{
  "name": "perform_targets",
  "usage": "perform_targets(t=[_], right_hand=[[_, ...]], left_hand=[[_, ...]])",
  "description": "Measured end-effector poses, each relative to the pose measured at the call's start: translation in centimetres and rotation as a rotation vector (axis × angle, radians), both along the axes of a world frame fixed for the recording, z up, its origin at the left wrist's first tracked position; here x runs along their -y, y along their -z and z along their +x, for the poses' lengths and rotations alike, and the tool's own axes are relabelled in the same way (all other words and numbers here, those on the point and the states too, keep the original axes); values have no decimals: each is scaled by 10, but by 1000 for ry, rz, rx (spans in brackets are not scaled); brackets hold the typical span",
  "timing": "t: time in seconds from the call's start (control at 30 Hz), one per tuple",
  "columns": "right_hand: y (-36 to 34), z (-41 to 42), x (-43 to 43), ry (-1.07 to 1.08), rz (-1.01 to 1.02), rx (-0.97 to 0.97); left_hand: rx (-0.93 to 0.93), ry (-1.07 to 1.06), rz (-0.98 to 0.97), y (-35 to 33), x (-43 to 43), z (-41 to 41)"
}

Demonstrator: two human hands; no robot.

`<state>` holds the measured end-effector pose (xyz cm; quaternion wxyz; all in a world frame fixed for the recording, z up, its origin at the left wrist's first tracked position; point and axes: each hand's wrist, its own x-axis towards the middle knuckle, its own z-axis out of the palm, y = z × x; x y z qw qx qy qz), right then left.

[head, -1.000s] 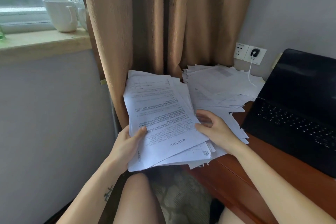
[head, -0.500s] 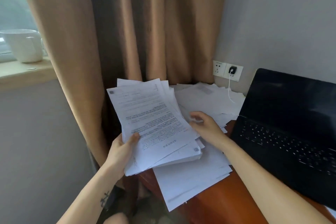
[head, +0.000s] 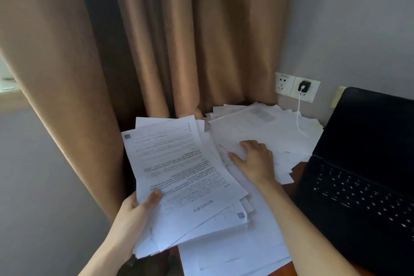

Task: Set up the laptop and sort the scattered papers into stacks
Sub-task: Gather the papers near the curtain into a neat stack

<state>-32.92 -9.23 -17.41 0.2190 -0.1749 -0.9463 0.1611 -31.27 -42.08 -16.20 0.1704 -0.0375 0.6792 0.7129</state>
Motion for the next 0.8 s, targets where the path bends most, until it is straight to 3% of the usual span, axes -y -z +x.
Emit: perform_targets(t=[0.27, 0.33, 0.43, 0.67, 0.8], right_hand=[[5, 9, 5, 20, 232, -166], [3, 12, 7, 17, 199, -204], [-1, 18, 10, 31, -30, -252], [-4, 17, -3, 71, 2, 46], [-1, 17, -8, 95, -13, -4]], left_hand=[[5, -22, -13, -1, -3, 5], [-9, -12, -24, -6, -2, 9], [-20, 2, -50, -12, -2, 11], [-4, -4, -69, -13, -3, 11], [17, -16, -58, -9, -3, 10]])
